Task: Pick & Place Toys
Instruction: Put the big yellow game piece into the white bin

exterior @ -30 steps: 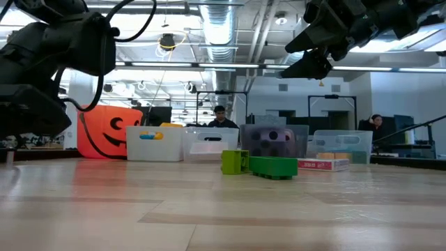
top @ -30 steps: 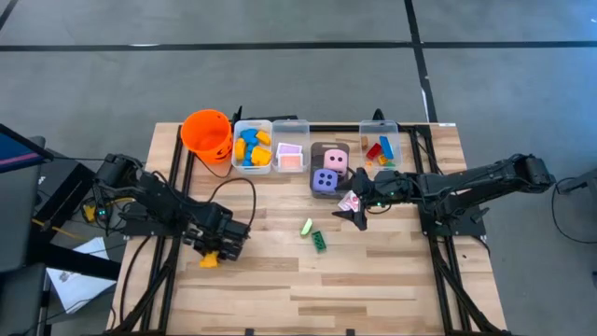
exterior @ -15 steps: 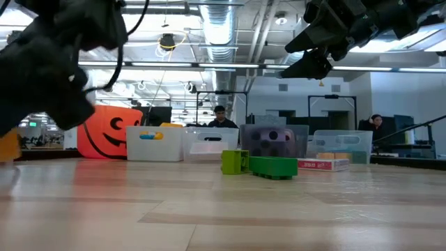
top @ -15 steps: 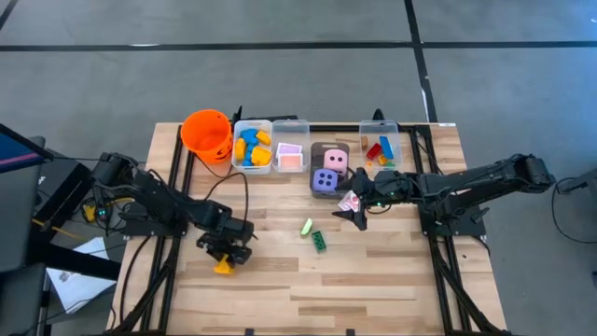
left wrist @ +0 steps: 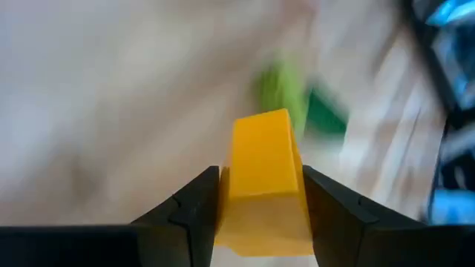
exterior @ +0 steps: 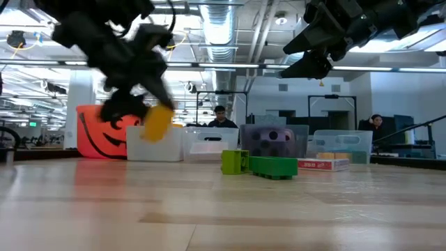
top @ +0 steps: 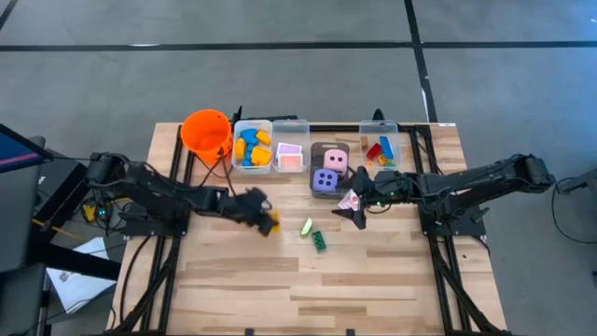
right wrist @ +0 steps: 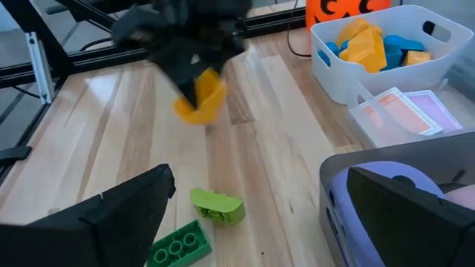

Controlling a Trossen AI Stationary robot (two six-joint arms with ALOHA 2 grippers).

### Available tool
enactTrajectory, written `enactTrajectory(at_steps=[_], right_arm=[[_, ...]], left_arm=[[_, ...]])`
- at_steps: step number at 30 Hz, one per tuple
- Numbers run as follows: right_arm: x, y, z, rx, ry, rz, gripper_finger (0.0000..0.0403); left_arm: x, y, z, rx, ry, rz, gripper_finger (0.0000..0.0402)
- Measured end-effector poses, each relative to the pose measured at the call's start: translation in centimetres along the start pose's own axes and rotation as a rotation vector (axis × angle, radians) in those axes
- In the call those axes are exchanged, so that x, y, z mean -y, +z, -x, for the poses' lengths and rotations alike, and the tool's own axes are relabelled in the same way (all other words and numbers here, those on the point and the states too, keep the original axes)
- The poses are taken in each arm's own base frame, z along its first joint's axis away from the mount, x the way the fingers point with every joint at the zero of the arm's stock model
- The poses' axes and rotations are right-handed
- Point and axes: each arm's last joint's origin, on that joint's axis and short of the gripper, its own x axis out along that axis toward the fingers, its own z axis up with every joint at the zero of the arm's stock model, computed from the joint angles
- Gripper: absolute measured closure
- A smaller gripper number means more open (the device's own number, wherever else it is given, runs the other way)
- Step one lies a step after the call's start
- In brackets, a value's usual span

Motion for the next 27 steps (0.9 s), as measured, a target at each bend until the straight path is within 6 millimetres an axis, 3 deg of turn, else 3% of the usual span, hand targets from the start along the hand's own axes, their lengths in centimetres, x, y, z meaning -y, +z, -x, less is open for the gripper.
enactTrajectory(at_steps=[4,11,19,27], right_arm=[[0.0,0.0,0.0,0.004,-0.018,-0.004,0.0003],[0.1,0.0,0.0,0.005,-0.02,-0.007,0.0003],[0.1,0.0,0.0,0.005,-0.02,-0.007,0.0003],[0.1,0.0,0.0,0.005,-0.02,-0.008,0.0003]], left_arm=[[-0.3,3.1,0.1,0.319,0.067,-0.108,0.0252],[-2.7,7.7,1.1,0.733,0.422,-0.169,0.0244],[-6.1,11.0,1.9,0.795,0.562,-0.095,0.0246],[-7.5,12.1,2.4,0.81,0.601,-0.056,0.0147]])
